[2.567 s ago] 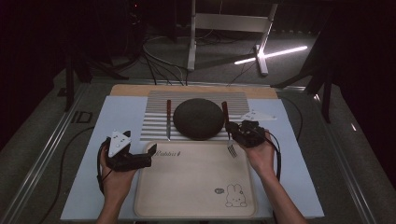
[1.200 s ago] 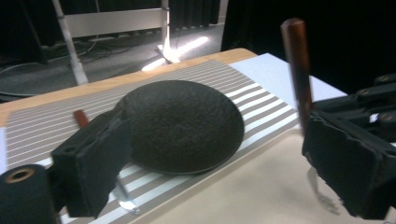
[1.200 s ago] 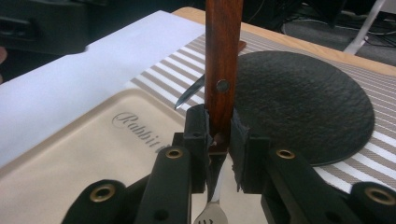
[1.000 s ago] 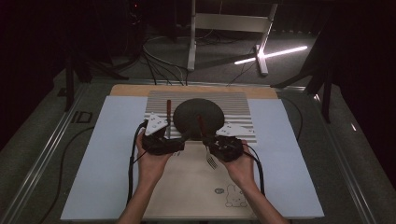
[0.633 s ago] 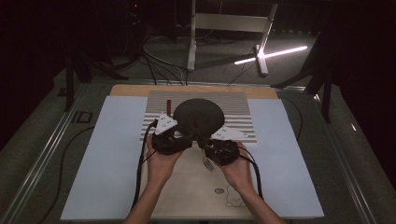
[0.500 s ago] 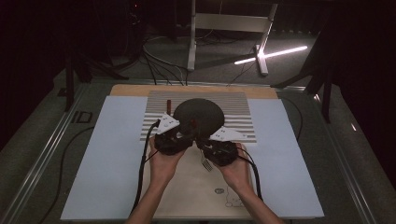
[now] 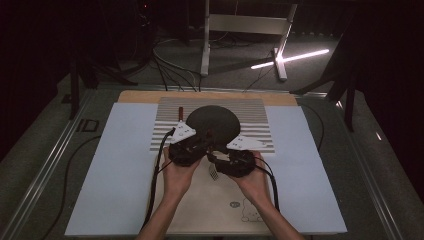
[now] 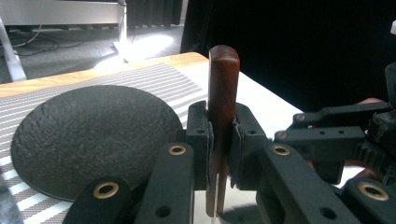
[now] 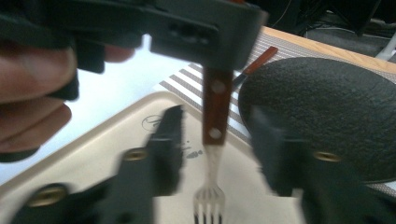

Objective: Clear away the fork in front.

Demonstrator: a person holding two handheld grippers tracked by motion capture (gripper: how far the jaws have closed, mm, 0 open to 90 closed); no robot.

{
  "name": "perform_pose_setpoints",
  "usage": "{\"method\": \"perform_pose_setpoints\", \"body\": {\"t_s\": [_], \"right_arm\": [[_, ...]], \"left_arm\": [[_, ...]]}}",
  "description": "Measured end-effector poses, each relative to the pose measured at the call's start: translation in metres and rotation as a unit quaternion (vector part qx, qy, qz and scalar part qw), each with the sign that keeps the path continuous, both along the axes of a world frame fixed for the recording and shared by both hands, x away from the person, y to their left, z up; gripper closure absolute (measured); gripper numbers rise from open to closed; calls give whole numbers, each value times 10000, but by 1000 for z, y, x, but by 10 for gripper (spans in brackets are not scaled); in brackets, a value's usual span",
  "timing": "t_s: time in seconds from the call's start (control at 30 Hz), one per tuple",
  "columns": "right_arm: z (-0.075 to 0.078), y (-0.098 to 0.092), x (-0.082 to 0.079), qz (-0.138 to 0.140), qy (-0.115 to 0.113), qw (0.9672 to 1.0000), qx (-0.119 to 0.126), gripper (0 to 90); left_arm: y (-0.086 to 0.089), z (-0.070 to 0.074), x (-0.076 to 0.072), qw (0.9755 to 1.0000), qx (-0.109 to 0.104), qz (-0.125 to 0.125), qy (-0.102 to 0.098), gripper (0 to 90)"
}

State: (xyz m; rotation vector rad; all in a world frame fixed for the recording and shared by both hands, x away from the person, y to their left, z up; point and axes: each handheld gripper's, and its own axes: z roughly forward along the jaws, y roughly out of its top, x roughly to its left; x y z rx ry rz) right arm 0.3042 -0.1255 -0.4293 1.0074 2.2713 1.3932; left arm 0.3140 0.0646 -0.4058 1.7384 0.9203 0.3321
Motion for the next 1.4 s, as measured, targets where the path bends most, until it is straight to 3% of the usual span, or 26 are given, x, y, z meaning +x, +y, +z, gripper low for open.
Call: {"method": "perform_pose_setpoints", "body": {"t_s": [0.03,0.07,0.1,0.13,0.33,0.7,1.4], "right_arm": [[0,0,0,0,0,10000,0,464],[0,-1,0,-14,-8,10000,-6,397],[0,-4,1,-63,-58,9999,-55,269],[0,-5,0,-151,-106,9998,-96,228],[1,-14,3,-499,-207,9984,-154,113],[2,-38,12,-863,-246,9959,-150,112],[4,-59,16,-1072,-389,9932,-228,113]], "left_arm": [[1,1,0,10000,6,5,3,805],[2,1,1,10000,1,15,2,805],[3,2,1,10000,13,28,1,805],[5,3,1,10000,31,49,12,805],[11,4,2,10000,-5,-34,64,804],[20,6,3,9998,-23,-127,136,803],[59,19,-4,9985,254,-360,334,802]]}}
